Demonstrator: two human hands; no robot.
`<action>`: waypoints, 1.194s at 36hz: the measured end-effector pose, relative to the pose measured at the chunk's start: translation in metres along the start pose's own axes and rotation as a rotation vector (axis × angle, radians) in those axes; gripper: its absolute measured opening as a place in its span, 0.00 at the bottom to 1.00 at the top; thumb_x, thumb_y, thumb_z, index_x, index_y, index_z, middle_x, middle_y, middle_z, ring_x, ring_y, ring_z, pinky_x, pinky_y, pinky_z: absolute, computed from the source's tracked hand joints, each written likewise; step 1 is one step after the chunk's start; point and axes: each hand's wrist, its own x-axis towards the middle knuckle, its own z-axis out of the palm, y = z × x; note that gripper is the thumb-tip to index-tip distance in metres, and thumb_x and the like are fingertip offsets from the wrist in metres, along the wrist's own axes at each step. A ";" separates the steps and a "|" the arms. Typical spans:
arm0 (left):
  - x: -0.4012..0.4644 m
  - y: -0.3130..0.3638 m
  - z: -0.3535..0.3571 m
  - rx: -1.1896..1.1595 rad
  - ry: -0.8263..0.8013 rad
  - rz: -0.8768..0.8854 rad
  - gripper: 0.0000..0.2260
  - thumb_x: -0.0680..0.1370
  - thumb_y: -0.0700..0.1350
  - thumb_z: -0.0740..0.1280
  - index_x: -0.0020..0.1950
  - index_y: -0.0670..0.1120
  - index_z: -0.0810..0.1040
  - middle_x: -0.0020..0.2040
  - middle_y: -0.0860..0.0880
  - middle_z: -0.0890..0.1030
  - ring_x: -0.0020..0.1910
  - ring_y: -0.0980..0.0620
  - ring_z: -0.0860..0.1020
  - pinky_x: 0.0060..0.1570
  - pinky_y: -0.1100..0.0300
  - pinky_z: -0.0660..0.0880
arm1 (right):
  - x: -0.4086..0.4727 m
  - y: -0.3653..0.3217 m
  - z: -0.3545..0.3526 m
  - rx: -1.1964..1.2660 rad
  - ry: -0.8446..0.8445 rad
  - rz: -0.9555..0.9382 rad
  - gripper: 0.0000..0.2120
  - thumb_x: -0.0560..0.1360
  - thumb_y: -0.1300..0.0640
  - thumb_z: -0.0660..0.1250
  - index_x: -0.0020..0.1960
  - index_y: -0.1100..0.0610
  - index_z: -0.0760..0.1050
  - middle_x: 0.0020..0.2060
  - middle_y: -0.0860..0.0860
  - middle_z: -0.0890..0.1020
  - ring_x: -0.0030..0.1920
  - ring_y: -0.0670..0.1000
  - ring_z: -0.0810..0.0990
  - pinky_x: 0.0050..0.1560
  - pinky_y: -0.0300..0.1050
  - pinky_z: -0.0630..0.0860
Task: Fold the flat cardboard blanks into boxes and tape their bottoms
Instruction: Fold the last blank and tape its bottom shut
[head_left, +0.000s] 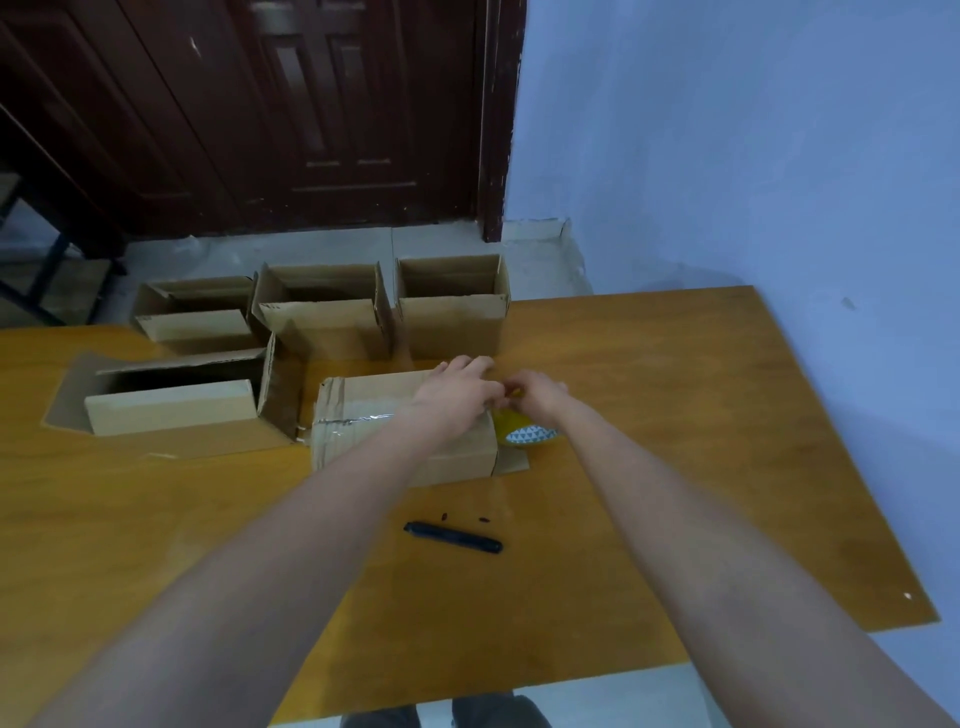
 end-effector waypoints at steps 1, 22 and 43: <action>0.000 0.000 -0.001 0.001 -0.010 0.007 0.12 0.79 0.43 0.62 0.62 0.54 0.75 0.75 0.46 0.59 0.74 0.43 0.56 0.72 0.47 0.59 | 0.000 0.000 0.000 -0.008 -0.004 -0.003 0.12 0.80 0.52 0.59 0.61 0.49 0.74 0.60 0.51 0.78 0.62 0.54 0.72 0.63 0.53 0.62; -0.014 -0.011 -0.009 -0.009 -0.098 0.016 0.06 0.78 0.44 0.65 0.52 0.54 0.76 0.70 0.48 0.64 0.66 0.46 0.63 0.56 0.55 0.69 | -0.001 0.012 0.010 -0.076 0.121 -0.005 0.10 0.81 0.53 0.57 0.58 0.50 0.75 0.56 0.54 0.75 0.59 0.58 0.70 0.54 0.51 0.64; -0.013 0.003 -0.012 0.049 -0.389 -0.115 0.23 0.79 0.49 0.62 0.73 0.57 0.63 0.78 0.45 0.47 0.75 0.34 0.43 0.73 0.37 0.48 | -0.048 0.031 0.021 0.020 -0.022 0.208 0.23 0.77 0.48 0.62 0.69 0.56 0.67 0.61 0.55 0.76 0.60 0.57 0.74 0.56 0.47 0.68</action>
